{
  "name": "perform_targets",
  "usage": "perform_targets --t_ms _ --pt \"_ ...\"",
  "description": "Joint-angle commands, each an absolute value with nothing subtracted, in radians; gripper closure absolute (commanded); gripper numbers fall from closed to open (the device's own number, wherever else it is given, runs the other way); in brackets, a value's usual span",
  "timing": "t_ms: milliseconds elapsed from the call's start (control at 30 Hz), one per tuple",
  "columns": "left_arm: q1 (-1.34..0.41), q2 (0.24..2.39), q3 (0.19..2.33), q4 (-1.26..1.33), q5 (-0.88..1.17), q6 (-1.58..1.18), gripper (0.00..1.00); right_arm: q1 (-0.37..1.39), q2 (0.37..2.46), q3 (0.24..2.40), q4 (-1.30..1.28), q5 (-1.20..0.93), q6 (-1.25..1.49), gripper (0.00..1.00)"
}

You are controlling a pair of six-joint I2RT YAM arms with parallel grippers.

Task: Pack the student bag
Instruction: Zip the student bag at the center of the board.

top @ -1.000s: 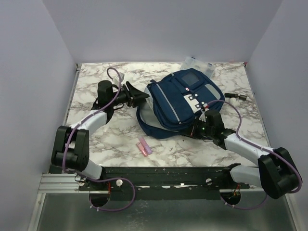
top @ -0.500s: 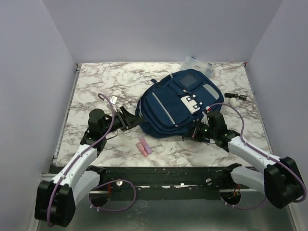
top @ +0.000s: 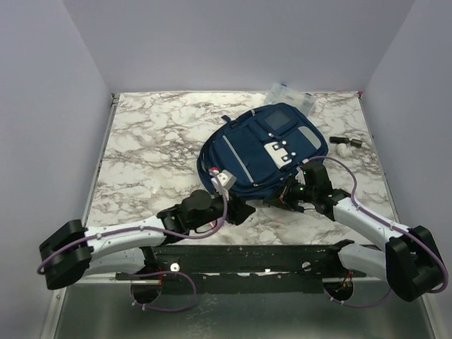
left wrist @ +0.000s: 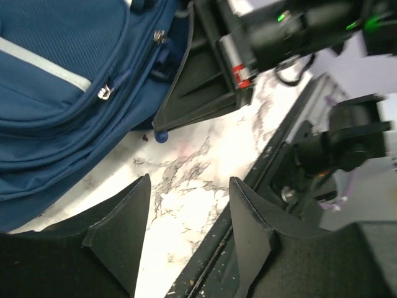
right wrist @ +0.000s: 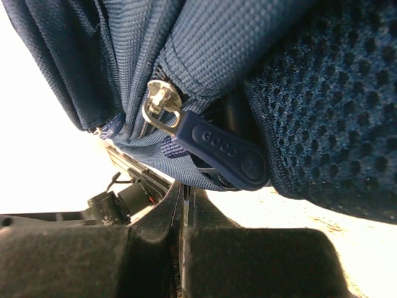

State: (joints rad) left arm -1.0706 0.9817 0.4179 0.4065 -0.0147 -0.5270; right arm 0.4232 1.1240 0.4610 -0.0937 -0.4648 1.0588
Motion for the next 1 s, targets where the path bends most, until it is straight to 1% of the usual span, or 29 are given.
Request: perform_targets --t_ms 0,100,167,267,300,367,433,500,600,667,733,867,933,967 --pt "-1.106 1.179 0.533 0.467 -0.160 -0.492 0.48 0.428 1.082 0.519 -0.073 -0.561 1.095 1.00" --pt "-1.061 1.258 0.566 0.470 -0.092 -0.694 0.48 0.428 1.069 0.530 -0.104 -0.525 1.049 1.00" --pt "-1.006 1.303 0.578 0.466 0.022 -0.879 0.48 0.428 1.058 0.521 -0.098 -0.520 1.013 1.00" --pt "-0.931 1.374 0.574 0.471 0.171 -1.188 0.50 0.428 1.039 0.477 -0.010 -0.587 0.947 1.00" --pt "-0.919 1.385 0.570 0.492 0.203 -1.236 0.51 0.427 1.032 0.462 0.041 -0.596 0.930 1.00" --pt "-0.921 1.382 0.574 0.521 0.209 -1.286 0.51 0.428 1.020 0.435 0.072 -0.583 0.911 1.00" --pt "-0.921 1.380 0.566 0.525 0.200 -1.400 0.50 0.428 1.022 0.425 0.066 -0.565 0.901 1.00" --pt "-0.921 1.396 0.551 0.541 0.208 -1.528 0.50 0.427 1.030 0.411 0.116 -0.607 0.906 1.00" --pt "-0.911 1.458 0.543 0.605 0.265 -1.676 0.55 0.427 1.041 0.390 0.213 -0.691 0.908 1.00" --pt "-0.907 1.518 0.552 0.681 0.307 -1.736 0.61 0.427 1.045 0.394 0.199 -0.693 0.873 1.00" --pt "-0.909 1.570 0.573 0.692 0.320 -1.736 0.62 0.428 1.040 0.403 0.166 -0.688 0.826 1.00" --pt "-0.927 1.606 0.571 0.693 0.241 -1.708 0.59 0.427 1.009 0.411 0.128 -0.668 0.782 1.00" --pt "-0.929 1.588 0.545 0.692 0.169 -1.661 0.54 0.428 0.992 0.423 0.083 -0.644 0.761 1.00" --pt "-0.928 1.575 0.526 0.693 0.133 -1.642 0.49 0.428 0.981 0.427 0.061 -0.634 0.752 1.00"
